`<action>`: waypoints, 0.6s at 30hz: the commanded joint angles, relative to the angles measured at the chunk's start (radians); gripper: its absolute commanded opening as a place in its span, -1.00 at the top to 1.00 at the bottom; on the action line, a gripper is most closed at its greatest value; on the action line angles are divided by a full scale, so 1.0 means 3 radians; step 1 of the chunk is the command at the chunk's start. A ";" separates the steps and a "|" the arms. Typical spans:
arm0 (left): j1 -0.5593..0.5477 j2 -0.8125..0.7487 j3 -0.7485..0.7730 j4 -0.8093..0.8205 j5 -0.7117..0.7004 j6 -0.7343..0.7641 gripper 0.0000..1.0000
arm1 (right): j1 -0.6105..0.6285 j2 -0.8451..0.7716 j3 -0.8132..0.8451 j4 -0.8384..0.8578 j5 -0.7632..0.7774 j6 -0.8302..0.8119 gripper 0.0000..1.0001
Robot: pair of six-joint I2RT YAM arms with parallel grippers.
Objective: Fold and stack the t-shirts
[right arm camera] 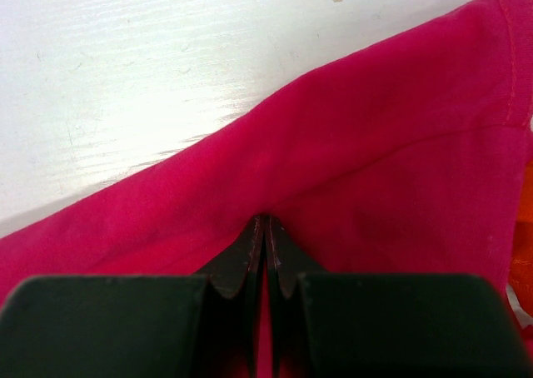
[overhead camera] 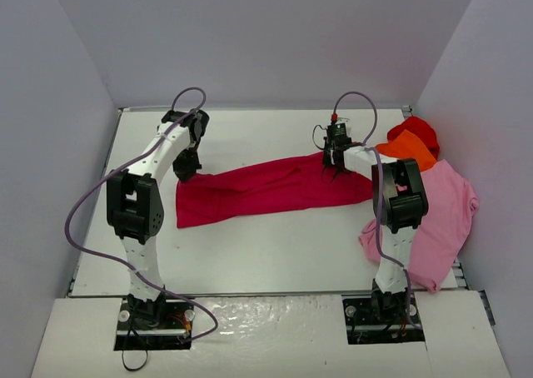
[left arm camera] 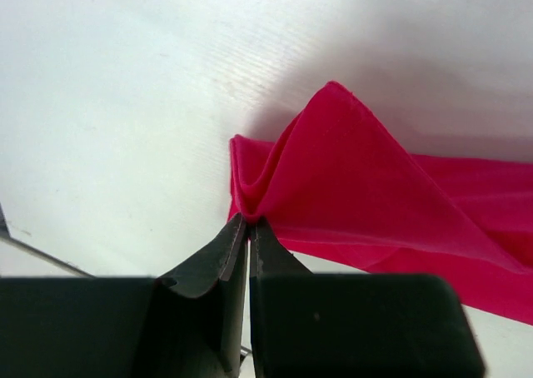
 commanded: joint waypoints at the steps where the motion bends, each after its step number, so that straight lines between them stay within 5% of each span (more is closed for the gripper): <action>1: 0.0042 -0.0207 -0.0065 -0.0211 -0.0245 -0.0013 1.00 | -0.0008 0.0252 -0.0114 -0.0519 -0.0098 -0.0059 1.00; 18: 0.0396 -0.0201 -0.0330 -0.0019 -0.0347 -0.0021 0.72 | 0.0012 0.0235 -0.0140 -0.0535 -0.0081 -0.0078 1.00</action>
